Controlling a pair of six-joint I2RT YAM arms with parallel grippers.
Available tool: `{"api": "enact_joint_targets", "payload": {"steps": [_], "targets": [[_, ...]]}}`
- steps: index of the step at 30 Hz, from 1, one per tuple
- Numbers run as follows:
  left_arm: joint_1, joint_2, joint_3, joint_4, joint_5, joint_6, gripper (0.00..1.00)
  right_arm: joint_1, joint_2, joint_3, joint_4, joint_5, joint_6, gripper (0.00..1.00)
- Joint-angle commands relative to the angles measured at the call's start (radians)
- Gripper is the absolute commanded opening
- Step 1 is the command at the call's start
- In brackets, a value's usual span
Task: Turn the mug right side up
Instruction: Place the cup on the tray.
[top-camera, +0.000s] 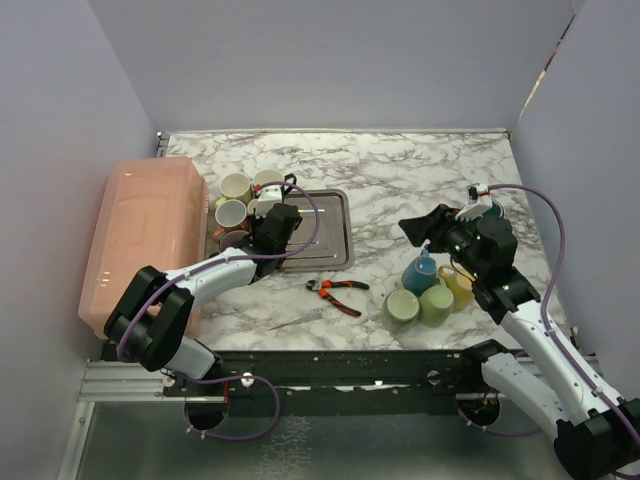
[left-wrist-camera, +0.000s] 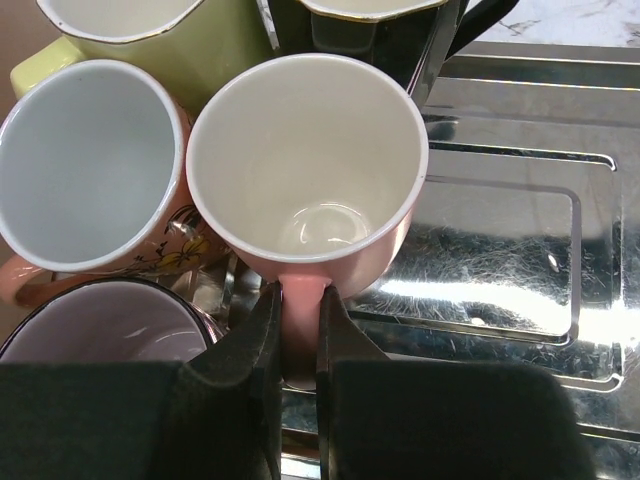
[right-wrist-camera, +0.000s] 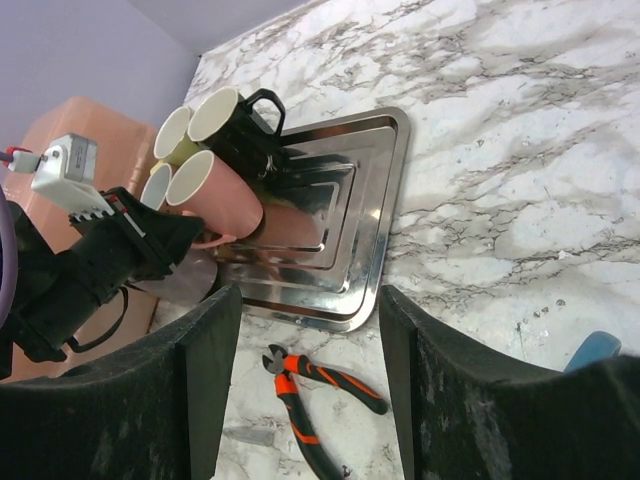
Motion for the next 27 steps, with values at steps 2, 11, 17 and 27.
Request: {"api": "enact_joint_targets", "payload": {"steps": [2,11,17,27], "targets": [[0.013,0.007,0.022,0.045,-0.056,0.009,0.03,-0.001,0.005,0.025,-0.022,0.019,0.0,0.61],[0.015,-0.028,0.034,0.003,-0.033,-0.009,0.35,-0.002,-0.001,0.027,-0.034,0.013,0.004,0.61],[0.015,-0.07,0.059,-0.051,-0.016,-0.014,0.48,0.0,-0.007,0.027,-0.039,0.008,0.014,0.61],[0.015,-0.158,0.081,-0.133,0.108,-0.057,0.46,-0.001,-0.023,0.018,-0.048,0.007,0.021,0.61]]}}
